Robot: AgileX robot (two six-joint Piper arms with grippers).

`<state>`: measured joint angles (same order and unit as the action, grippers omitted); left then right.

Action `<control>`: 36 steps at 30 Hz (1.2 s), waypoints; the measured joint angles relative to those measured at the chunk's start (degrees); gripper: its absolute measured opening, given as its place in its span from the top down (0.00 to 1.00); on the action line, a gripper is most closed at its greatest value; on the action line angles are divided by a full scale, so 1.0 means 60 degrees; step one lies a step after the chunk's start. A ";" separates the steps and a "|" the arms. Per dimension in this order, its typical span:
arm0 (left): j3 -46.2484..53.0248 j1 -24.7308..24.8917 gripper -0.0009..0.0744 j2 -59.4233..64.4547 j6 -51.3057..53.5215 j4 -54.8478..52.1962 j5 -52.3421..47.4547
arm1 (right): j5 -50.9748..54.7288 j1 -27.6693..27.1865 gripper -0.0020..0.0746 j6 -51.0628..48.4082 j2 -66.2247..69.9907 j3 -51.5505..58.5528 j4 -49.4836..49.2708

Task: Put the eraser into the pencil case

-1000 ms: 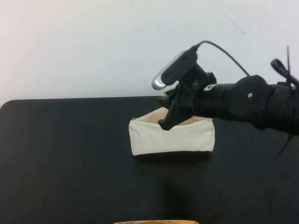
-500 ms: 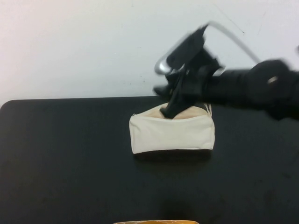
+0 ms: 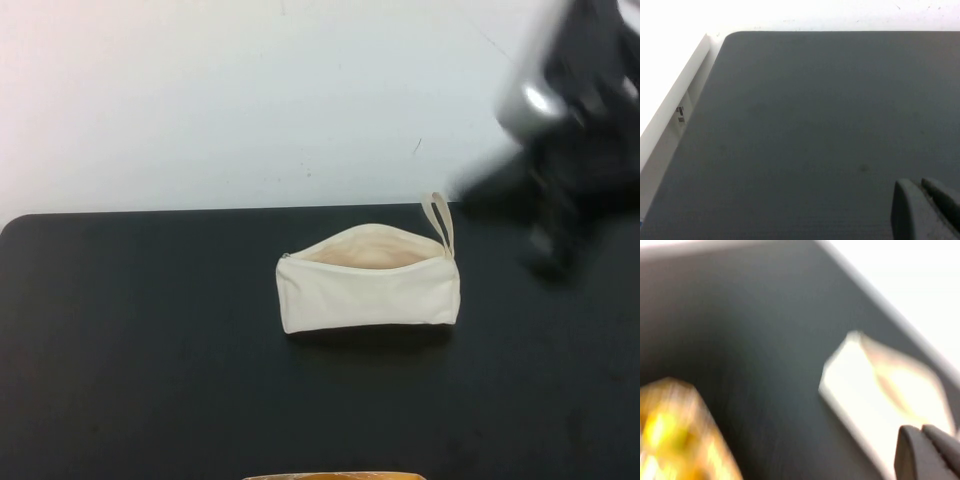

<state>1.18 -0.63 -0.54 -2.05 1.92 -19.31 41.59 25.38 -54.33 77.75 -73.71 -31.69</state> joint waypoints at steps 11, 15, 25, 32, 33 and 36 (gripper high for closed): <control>0.0000 0.0000 0.99 0.0000 0.0000 0.0000 0.0000 | 0.2027 -0.0063 0.97 0.3128 -0.3664 0.1692 0.4754; 0.0000 0.0000 0.99 0.0000 0.0000 0.0000 0.0000 | 0.0208 -0.0063 0.97 0.4115 -0.6033 0.3333 0.4691; 0.0000 0.0000 0.99 0.0000 -0.0017 0.0000 0.0000 | -0.0445 -0.0079 0.97 0.4395 -1.0873 0.6807 0.3658; 0.0000 0.0000 0.99 0.0000 -0.0017 0.0000 0.0000 | 0.0712 -0.0079 0.97 0.4229 -1.2339 0.7637 0.4257; 0.0000 0.0000 0.99 0.0000 -0.0017 0.0000 0.0000 | 0.0822 -0.0079 0.97 0.4229 -1.2408 0.7660 0.4478; 0.0000 0.0000 0.99 0.0000 -0.0017 0.0000 0.0000 | 0.0933 -0.0079 0.97 0.4513 -1.2452 0.7676 0.4788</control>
<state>1.18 -0.63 -0.54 -2.15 1.92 -19.31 47.19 24.90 -27.25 3.03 -27.66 -2.97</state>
